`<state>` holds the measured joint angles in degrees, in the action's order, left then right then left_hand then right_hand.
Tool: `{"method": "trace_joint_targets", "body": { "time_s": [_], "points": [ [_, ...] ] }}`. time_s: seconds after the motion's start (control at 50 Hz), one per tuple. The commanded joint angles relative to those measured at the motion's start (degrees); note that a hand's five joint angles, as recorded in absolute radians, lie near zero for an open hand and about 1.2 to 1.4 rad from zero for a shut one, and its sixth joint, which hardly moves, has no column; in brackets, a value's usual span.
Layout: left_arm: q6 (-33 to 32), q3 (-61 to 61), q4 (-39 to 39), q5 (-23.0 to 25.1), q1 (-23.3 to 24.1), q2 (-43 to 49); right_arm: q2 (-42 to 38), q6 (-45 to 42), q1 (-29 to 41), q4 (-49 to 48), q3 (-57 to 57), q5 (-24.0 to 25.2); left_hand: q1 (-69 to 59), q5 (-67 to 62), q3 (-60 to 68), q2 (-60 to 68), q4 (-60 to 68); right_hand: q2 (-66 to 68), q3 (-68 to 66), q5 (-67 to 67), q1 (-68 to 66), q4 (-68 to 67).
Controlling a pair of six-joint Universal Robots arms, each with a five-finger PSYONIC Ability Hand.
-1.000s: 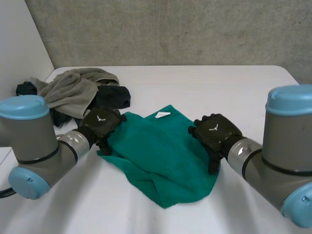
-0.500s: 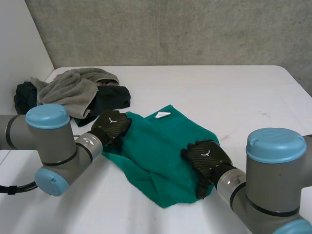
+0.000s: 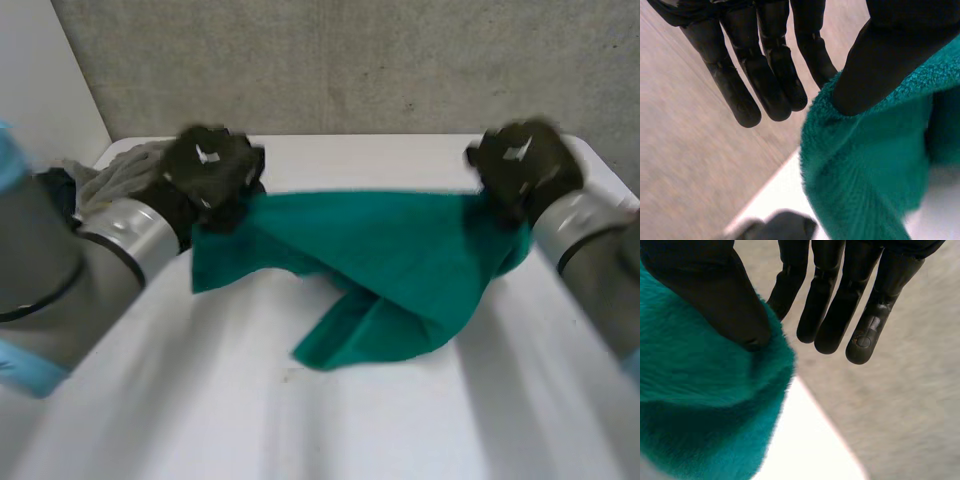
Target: Fold the laundry.
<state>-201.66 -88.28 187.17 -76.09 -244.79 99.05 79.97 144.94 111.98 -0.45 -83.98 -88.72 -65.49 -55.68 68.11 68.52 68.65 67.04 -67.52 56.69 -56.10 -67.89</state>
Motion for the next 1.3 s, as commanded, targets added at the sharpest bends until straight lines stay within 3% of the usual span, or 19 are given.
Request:
{"method": "trace_joint_targets", "body": {
  "time_s": [0.02, 0.14, 0.26, 0.28, 0.34, 0.42, 0.52, 0.6, 0.74, 0.8, 0.9, 1.02, 1.06, 1.3],
  "points": [
    [7.77, -4.18, 0.12, 0.15, 0.63, -10.54, -2.61, -2.03, -1.06, 5.89, 15.76, 2.15, -14.51, -14.32, 11.89, 11.48, 11.35, 12.96, -12.48, 13.31, -23.9, -12.11],
    [8.21, -6.46, 1.26, -0.03, 0.71, -7.74, -13.86, -2.03, 0.87, 7.83, 25.7, 6.63, -14.51, -14.32, 11.89, 11.48, 11.35, 12.96, -12.48, 13.31, -23.9, -12.11],
    [7.68, -5.59, 1.88, -1.78, 0.63, 2.27, -26.06, -2.21, 5.52, 7.13, 32.36, 10.76, -14.51, -14.32, 11.89, 11.48, 11.35, 12.96, -12.48, 13.31, -23.9, -12.11],
    [7.42, -5.24, 1.88, -2.22, 0.63, 3.42, -27.48, -2.03, 5.88, 7.21, 33.26, 11.02, -14.51, -14.32, 11.89, 11.48, 11.35, 5.2, -4.71, 5.55, -16.14, -4.34],
    [6.28, -3.66, 1.8, -4.85, 0.01, 6.5, -31.78, -2.03, 7.46, 7.21, 35.46, 11.9, -14.51, -14.32, 11.89, 11.48, 11.35, -39.48, 39.96, -39.13, 28.54, 40.33],
    [4.35, -2.51, 1.97, -7.84, -0.25, 7.82, -32.33, -1.24, 7.73, 7.56, 36.52, 8.93, -14.51, -14.32, 11.89, 11.48, 11.35, -46.01, 46.5, -45.66, 35.07, 46.87],
    [3.64, -2.25, 2.06, -8.47, -1.04, 7.65, -27.42, 4.82, 7.73, 8.18, 32.14, 0.85, -14.51, -14.32, 11.89, 11.48, 11.35, -46.02, 46.51, -45.67, 35.08, 46.88],
    [3.55, -2.07, 2.15, -8.38, -1.04, 7.47, -16.98, 12.8, 6.33, 12.38, 21.44, -4.78, -14.51, -14.32, 11.89, 11.48, 11.35, -42.17, 42.66, -41.82, 31.23, 43.03],
    [3.55, -0.14, 2.32, -8.46, -1.22, 8.17, -9.57, 17.57, 4.48, 16.36, 1.91, 1.0, -14.51, -14.32, 11.89, 11.48, 11.35, -33.41, 33.9, -33.06, 22.47, 34.27],
    [3.55, 0.12, 2.32, -8.46, -1.31, 8.26, -7.29, 17.75, 4.39, 13.47, -7.92, 5.91, -14.51, -14.32, 11.89, 11.48, 11.35, -26.03, 26.51, -25.68, 15.09, 26.89],
    [3.55, 1.09, 2.23, -8.46, -1.39, 9.14, -6.84, 17.66, 5.35, 4.59, -16.29, 7.86, -14.51, -14.32, 11.89, 11.48, 11.35, -24.32, 24.81, -23.97, 13.38, 25.18],
    [3.55, 1.79, 2.23, -8.46, -1.31, 9.23, -8.68, 17.49, 5.88, -3.32, -19.2, 7.51, -14.51, -14.32, 11.89, 11.48, 11.35, -24.32, 24.81, -23.97, 13.38, 25.18],
    [3.55, 1.8, 2.23, -8.46, -1.31, 9.23, -12.63, 17.22, 7.02, -5.87, -17.89, 6.11, -14.51, -14.32, 11.89, 11.48, 11.35, -24.99, 25.48, -24.64, 14.05, 25.85],
    [3.55, 1.8, 2.23, -8.46, -1.22, 9.23, -17.82, 17.05, 7.99, -6.94, -12.7, 3.03, -14.51, -14.32, 11.89, 11.48, 11.35, -23.99, 24.47, -23.64, 13.04, 24.84]
  ]
}}
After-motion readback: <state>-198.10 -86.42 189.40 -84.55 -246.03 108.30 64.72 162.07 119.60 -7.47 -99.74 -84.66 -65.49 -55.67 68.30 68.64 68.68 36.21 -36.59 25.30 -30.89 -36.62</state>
